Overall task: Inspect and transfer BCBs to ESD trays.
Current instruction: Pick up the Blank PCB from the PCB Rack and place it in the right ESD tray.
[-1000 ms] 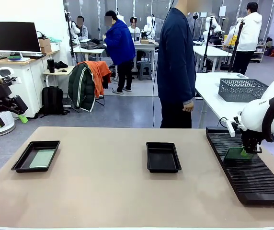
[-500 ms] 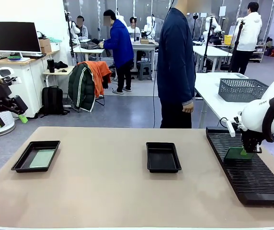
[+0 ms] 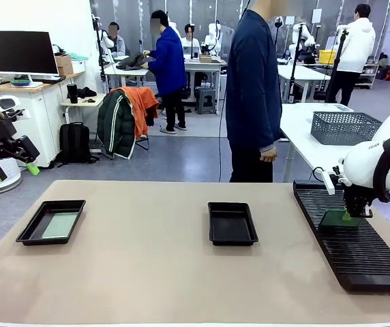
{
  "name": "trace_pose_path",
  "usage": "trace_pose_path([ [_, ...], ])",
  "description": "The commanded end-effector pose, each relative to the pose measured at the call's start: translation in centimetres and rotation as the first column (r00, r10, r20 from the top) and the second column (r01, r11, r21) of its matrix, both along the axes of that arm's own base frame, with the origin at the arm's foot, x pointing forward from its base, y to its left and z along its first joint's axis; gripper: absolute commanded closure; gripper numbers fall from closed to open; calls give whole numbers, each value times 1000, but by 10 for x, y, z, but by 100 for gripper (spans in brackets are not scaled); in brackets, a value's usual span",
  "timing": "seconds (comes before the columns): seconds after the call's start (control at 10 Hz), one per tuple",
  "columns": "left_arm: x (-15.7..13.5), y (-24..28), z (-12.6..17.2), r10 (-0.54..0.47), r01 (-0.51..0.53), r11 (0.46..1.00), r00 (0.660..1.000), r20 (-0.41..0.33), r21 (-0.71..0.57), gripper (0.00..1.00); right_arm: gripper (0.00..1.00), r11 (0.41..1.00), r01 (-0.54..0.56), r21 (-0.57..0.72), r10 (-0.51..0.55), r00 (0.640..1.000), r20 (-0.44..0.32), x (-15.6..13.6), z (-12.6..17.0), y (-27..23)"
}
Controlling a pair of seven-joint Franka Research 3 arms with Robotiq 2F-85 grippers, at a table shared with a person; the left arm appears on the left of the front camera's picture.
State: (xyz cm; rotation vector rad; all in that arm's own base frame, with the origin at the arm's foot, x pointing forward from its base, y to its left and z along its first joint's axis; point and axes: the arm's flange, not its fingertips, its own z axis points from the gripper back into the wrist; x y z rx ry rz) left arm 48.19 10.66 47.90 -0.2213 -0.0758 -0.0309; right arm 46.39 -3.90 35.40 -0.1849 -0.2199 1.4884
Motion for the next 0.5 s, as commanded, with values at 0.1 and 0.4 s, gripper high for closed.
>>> trace_pose_path([
  [0.1, -1, 1, -1, -9, 10, 1000, 1000, 8, -18, 0, 100, 1000, 1, 0, -1, 1000, 0, 0, 0, -1],
  [0.4, -1, 1, -1, -9, 10, 1000, 1000, 8, -18, 0, 100, 1000, 1, 0, -1, 1000, 0, 0, 0, -1],
])
